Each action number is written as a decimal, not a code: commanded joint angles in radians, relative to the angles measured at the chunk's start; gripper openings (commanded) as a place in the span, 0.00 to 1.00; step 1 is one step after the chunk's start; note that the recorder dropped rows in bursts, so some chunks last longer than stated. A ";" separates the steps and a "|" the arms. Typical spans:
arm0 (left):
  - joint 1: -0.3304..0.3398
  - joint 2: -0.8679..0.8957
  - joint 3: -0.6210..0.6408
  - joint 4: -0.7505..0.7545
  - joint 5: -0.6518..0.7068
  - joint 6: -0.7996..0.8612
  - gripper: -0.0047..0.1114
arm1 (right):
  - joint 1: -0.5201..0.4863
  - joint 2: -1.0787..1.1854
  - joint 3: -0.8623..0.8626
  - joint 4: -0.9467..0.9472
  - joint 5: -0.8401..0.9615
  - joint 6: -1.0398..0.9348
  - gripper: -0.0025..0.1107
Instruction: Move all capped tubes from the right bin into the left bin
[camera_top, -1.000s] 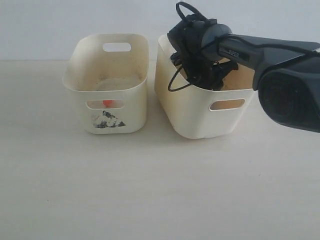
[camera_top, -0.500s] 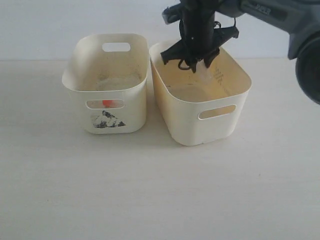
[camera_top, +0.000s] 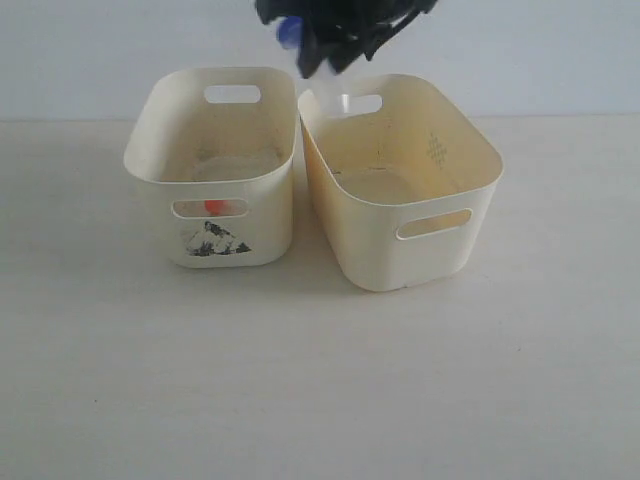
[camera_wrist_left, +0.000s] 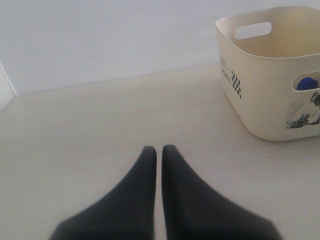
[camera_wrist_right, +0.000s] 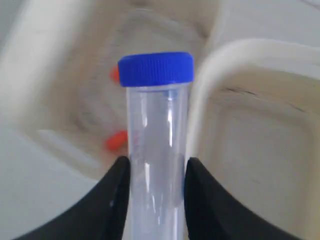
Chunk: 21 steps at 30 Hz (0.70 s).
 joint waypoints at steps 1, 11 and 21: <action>0.001 -0.002 -0.004 -0.001 -0.009 -0.012 0.08 | 0.012 0.001 0.003 0.244 -0.061 -0.147 0.03; 0.001 -0.002 -0.004 -0.001 -0.009 -0.012 0.08 | 0.022 0.032 0.006 0.215 -0.193 -0.028 0.45; 0.001 -0.002 -0.004 -0.001 -0.009 -0.012 0.08 | 0.019 -0.062 0.006 0.011 -0.041 -0.025 0.04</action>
